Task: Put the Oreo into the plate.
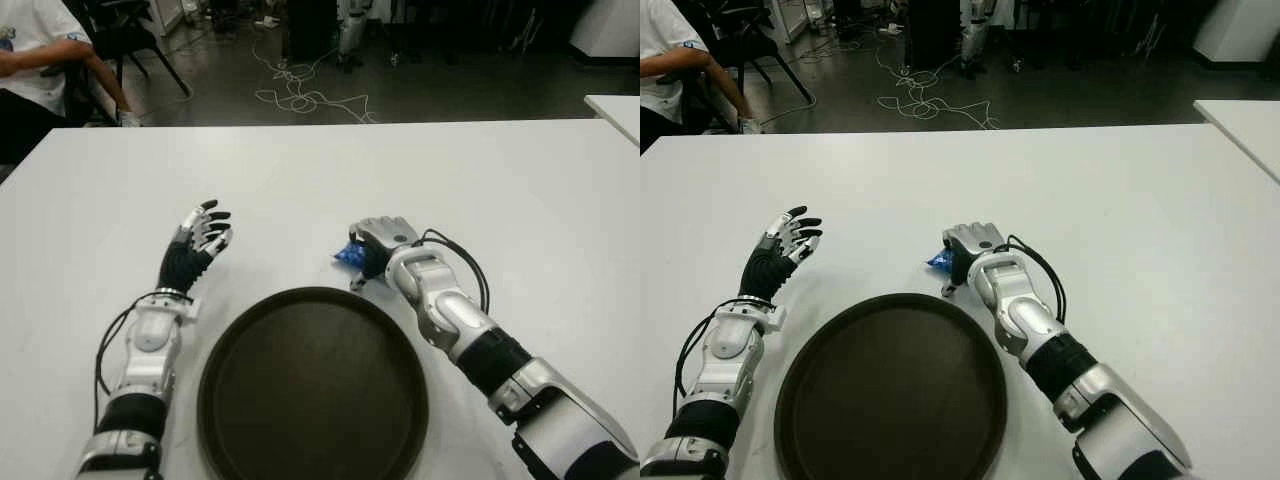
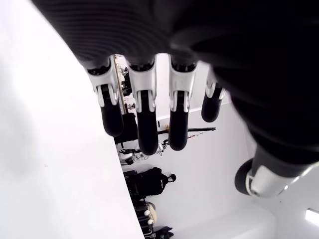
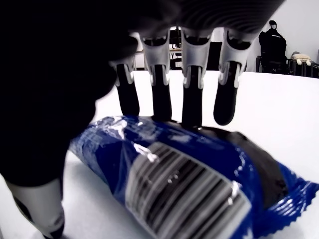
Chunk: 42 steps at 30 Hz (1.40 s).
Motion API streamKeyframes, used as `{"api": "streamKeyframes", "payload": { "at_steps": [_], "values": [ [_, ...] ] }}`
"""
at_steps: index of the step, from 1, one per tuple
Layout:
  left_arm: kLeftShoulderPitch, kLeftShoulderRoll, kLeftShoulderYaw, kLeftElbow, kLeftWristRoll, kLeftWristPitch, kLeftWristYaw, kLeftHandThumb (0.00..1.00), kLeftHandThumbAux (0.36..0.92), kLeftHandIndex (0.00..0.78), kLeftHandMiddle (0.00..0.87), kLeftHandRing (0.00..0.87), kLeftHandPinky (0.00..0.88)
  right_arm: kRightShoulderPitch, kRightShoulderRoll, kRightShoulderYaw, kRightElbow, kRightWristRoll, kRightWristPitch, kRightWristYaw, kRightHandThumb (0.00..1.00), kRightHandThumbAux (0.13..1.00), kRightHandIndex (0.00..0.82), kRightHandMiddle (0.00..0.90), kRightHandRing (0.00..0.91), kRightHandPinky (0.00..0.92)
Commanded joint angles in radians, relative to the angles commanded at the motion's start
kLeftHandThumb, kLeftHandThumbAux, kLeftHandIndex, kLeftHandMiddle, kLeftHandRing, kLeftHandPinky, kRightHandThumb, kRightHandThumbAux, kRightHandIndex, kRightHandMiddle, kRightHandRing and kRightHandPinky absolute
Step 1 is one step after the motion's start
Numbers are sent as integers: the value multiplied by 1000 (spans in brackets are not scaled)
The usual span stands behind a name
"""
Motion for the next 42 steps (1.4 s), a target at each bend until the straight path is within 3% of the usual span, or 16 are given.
{"api": "streamKeyframes", "payload": {
  "at_steps": [14, 27, 31, 36, 42],
  "values": [
    [20, 0, 0, -42, -7, 33, -7, 59, 584, 152, 246, 240, 221, -1, 11, -12, -5, 18, 50, 3, 0, 733, 293, 283, 307, 337],
    [32, 6, 0, -65, -10, 56, -12, 67, 572, 145, 250, 234, 193, -7, -14, -5, -31, 15, 43, 6, 0, 764, 311, 291, 307, 328],
    [37, 4, 6, -69, -22, 58, -18, 92, 581, 137, 243, 231, 201, -15, -26, -6, -41, 11, 37, 7, 4, 816, 397, 371, 393, 449],
    [43, 1, 13, -76, -27, 61, -7, 102, 595, 141, 245, 230, 202, -9, -38, -19, -55, 25, 19, -2, 181, 832, 497, 533, 542, 621],
    [55, 2, 16, -94, -25, 70, -2, 85, 598, 136, 244, 234, 208, 3, -43, -40, -78, 39, 7, -26, 259, 834, 534, 652, 682, 719]
  ]
}}
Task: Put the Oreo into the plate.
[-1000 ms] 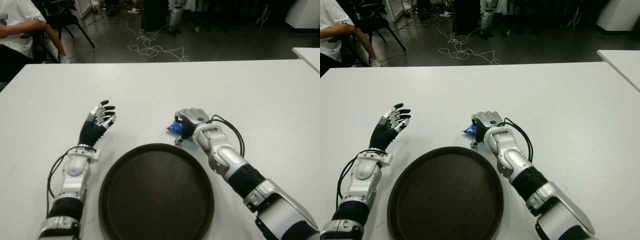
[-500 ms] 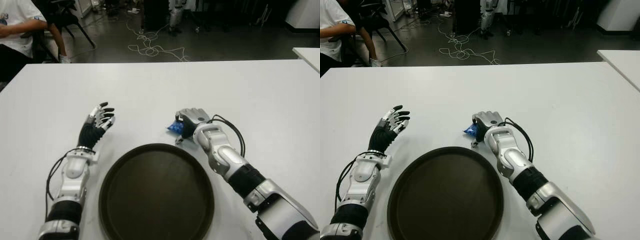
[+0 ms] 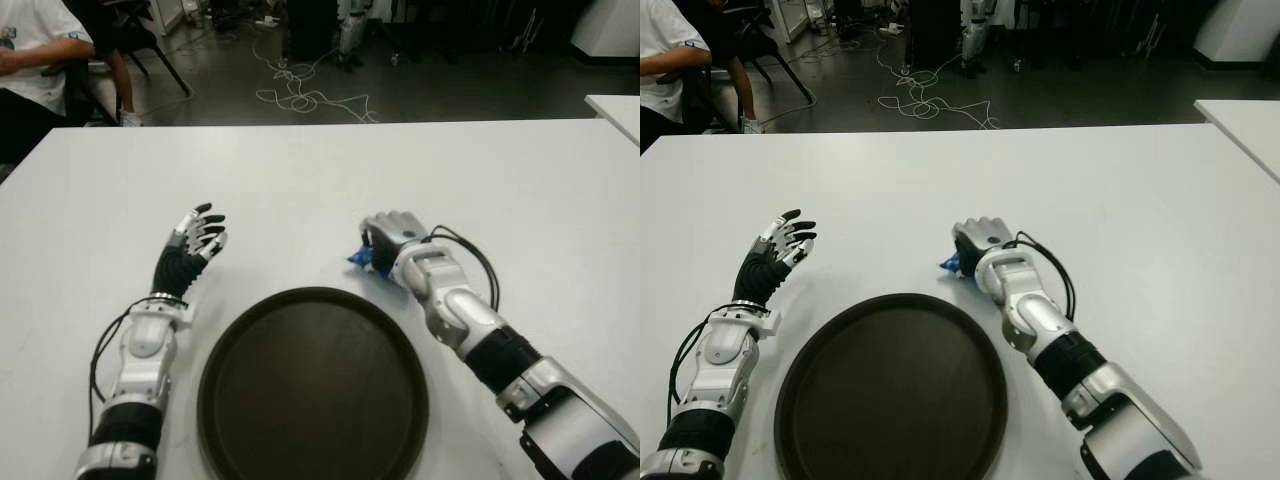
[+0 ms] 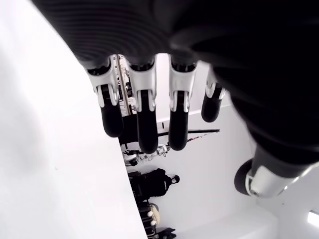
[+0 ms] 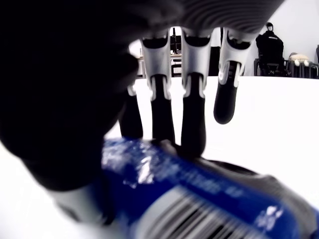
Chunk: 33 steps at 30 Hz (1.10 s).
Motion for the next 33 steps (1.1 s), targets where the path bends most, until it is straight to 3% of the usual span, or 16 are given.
{"api": "streamKeyframes", "payload": {
  "at_steps": [5, 14, 22, 33],
  "values": [
    [8, 1, 2, -13, -1, 8, -5, 96, 595, 134, 239, 231, 206, 4, -4, -8, -16, 5, 0, -3, 256, 848, 531, 666, 701, 735],
    [15, -3, 12, -31, -9, 43, 1, 131, 644, 140, 240, 230, 231, 8, -11, -15, -41, 20, 8, 9, 161, 895, 515, 647, 681, 706],
    [20, -9, 17, -59, -17, 96, 4, 128, 671, 141, 240, 229, 225, 16, -21, -31, -62, 37, -3, 9, 175, 900, 509, 646, 680, 711],
    [25, -11, 16, -81, -27, 129, 2, 121, 666, 127, 227, 214, 185, 20, -23, -42, -71, 42, -4, 13, 162, 904, 508, 656, 689, 704]
  ]
}}
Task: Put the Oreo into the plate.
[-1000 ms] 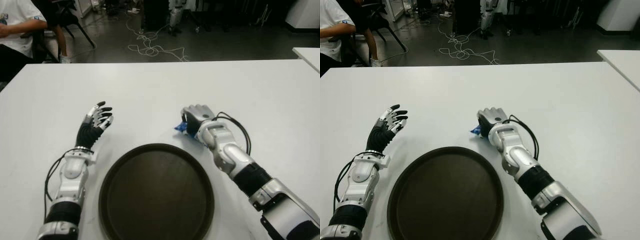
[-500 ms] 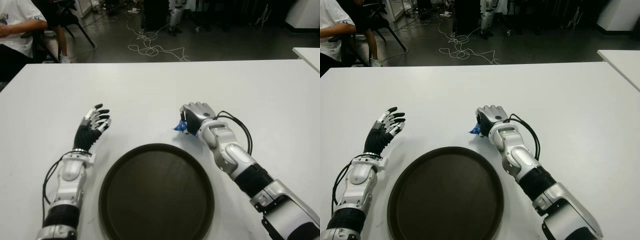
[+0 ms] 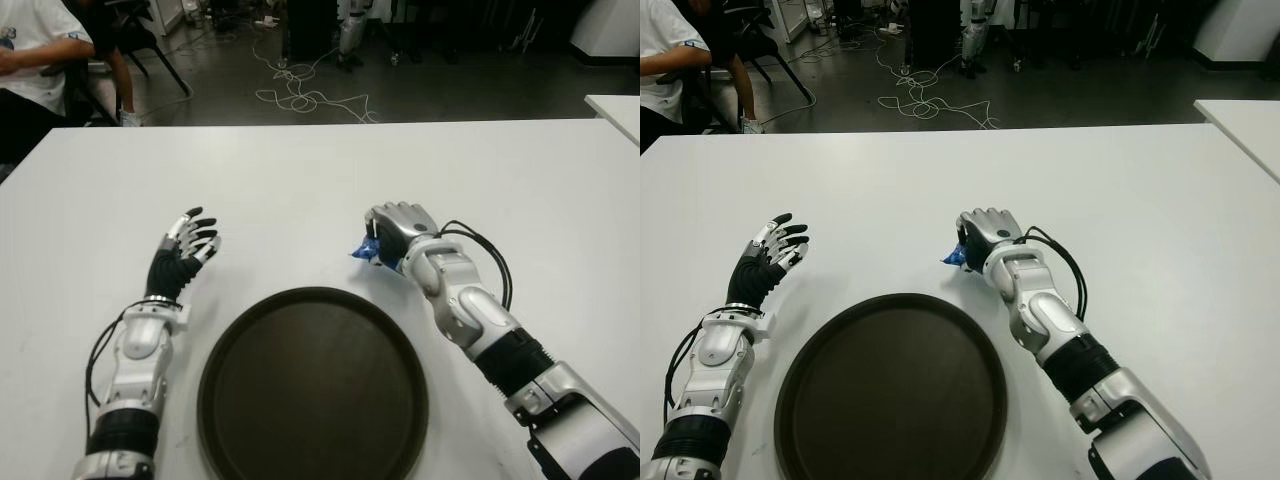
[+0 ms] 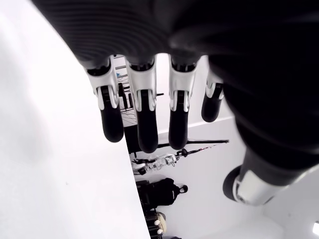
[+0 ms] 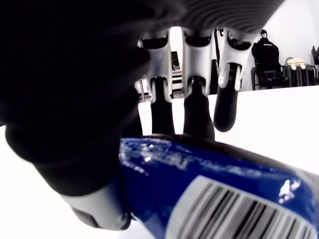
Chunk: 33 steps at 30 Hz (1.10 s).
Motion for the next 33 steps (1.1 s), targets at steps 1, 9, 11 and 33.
{"api": "streamKeyframes", "payload": {
  "at_steps": [1, 9, 11, 33],
  "values": [
    [1, 0, 0, -2, 0, 2, 1, 117, 665, 128, 226, 212, 182, 0, -1, 0, -2, 0, 1, 2, 163, 904, 507, 653, 685, 699],
    [3, -5, 0, -9, -3, 9, 3, 124, 697, 138, 238, 220, 216, -3, -7, 1, -9, 3, 8, 21, 148, 923, 477, 633, 676, 691],
    [1, -6, 1, -1, -3, 4, 5, 124, 693, 129, 233, 216, 210, -3, -10, -1, -14, 6, 5, 24, 145, 925, 478, 635, 679, 692],
    [-37, -5, -7, 90, 12, -77, 1, 131, 647, 129, 238, 224, 217, 128, -69, -69, -530, -59, 61, 111, 181, 927, 506, 675, 704, 713]
  ]
}}
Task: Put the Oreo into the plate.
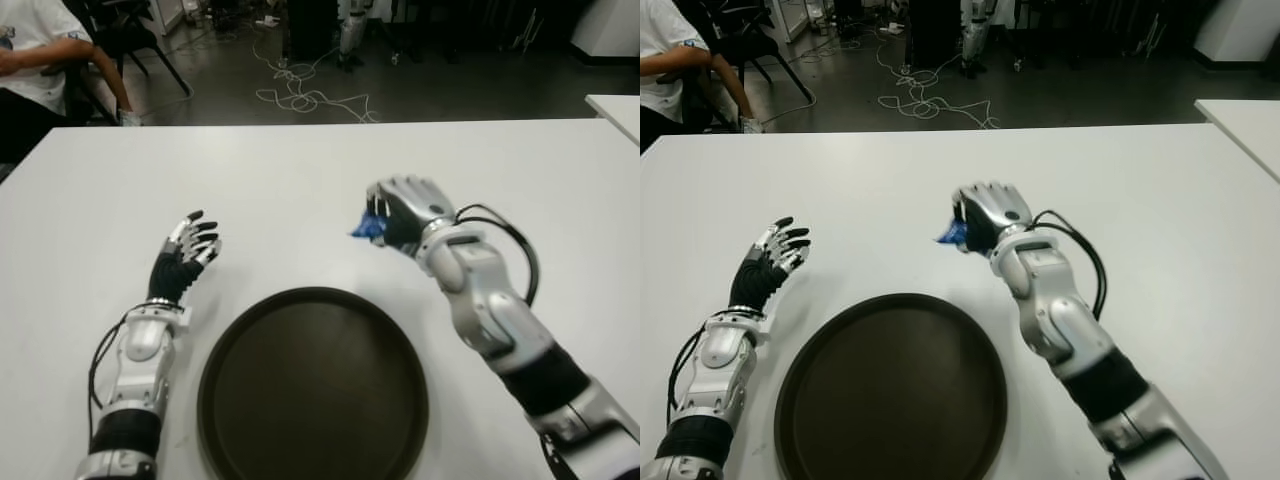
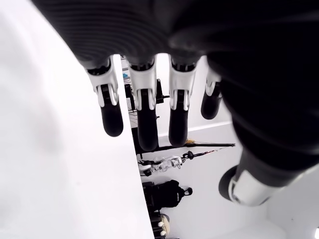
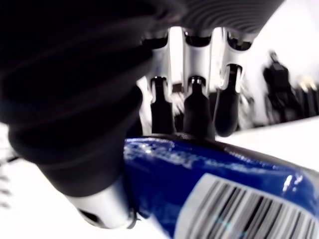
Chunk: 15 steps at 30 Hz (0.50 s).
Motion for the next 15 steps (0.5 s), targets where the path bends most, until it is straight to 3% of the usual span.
{"api": "streamKeyframes", "payload": {
  "at_steps": [9, 15],
  "values": [
    [-9, 1, -3, 18, 13, -8, 11, 103, 625, 122, 231, 219, 202, 37, 1, 1, -52, 1, -73, -14, 168, 930, 505, 642, 667, 647],
    [-15, 3, -7, 30, 33, -21, 25, 105, 622, 130, 238, 228, 215, 48, 9, 4, -61, 33, -149, -16, 164, 932, 512, 658, 678, 671]
  ]
}}
